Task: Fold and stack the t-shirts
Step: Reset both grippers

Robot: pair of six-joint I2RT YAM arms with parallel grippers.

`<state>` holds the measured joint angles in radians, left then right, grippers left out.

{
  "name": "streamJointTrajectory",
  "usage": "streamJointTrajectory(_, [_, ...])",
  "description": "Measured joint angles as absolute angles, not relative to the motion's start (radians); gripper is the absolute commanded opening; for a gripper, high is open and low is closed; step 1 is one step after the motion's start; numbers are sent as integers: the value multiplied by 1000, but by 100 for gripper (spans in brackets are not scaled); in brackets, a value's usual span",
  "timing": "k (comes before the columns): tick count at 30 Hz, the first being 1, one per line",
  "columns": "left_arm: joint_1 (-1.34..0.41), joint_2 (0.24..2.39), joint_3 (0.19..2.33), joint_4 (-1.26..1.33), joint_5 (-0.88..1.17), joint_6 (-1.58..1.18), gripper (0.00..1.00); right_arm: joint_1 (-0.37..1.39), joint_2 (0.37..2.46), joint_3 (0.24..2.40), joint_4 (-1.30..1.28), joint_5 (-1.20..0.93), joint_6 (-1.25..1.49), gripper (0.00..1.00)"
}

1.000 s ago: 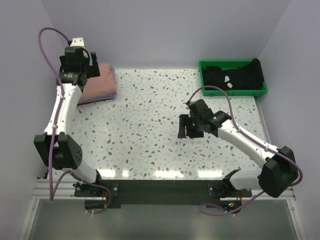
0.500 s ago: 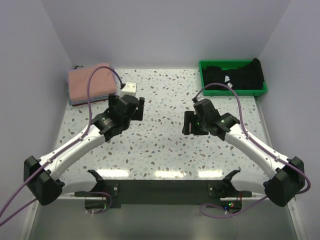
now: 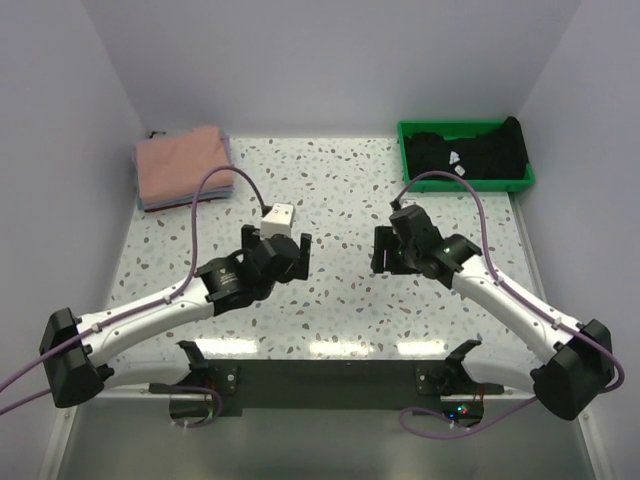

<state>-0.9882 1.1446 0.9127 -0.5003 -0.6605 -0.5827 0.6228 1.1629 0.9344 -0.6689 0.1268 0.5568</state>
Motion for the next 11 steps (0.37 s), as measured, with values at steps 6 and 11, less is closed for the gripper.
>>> streamJointTrajectory(6, [-989,1074,852,-450,-636,-630,100,623,1150,921,-664,148,557,64])
streamJointTrajectory(11, [-989,1065,850,-435,-635,-645,100,623,1138,910,-664,165,558,64])
